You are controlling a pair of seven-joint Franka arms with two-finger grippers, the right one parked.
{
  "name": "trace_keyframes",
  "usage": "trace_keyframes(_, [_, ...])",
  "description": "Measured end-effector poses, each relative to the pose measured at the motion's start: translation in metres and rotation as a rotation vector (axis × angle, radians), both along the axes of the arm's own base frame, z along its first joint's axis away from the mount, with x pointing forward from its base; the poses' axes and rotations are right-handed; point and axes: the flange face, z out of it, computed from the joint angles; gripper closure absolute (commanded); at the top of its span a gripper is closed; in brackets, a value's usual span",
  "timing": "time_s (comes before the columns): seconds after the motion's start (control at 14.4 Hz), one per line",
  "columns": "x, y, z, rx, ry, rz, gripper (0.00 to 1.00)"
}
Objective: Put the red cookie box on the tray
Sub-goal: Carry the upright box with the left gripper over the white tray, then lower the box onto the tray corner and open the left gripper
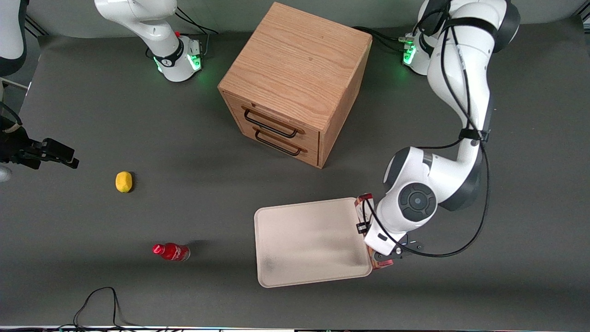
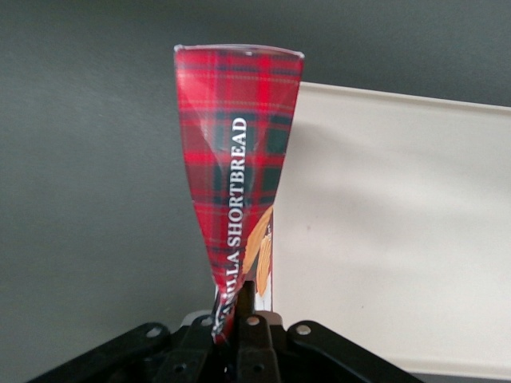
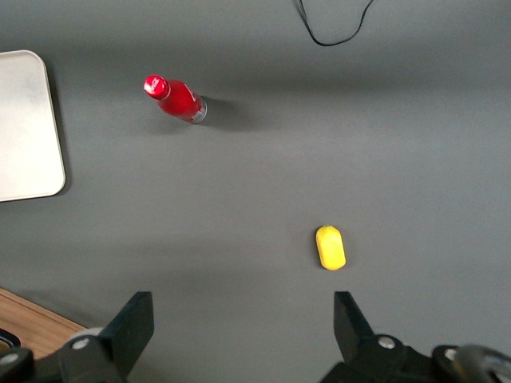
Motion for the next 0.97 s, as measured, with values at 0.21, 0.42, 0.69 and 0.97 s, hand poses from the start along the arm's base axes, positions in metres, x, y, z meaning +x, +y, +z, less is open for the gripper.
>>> trace_keyframes(0.21, [0.002, -0.008, -0.014, -0.014, -0.002, 0.000, 1.00])
trace_keyframes(0.42, [-0.004, -0.024, -0.029, -0.017, 0.002, -0.020, 1.00])
trace_keyframes(0.69, [-0.012, -0.039, -0.050, -0.010, 0.015, -0.042, 1.00])
trace_keyframes(0.97, [-0.008, -0.039, -0.060, -0.016, -0.006, -0.038, 0.01])
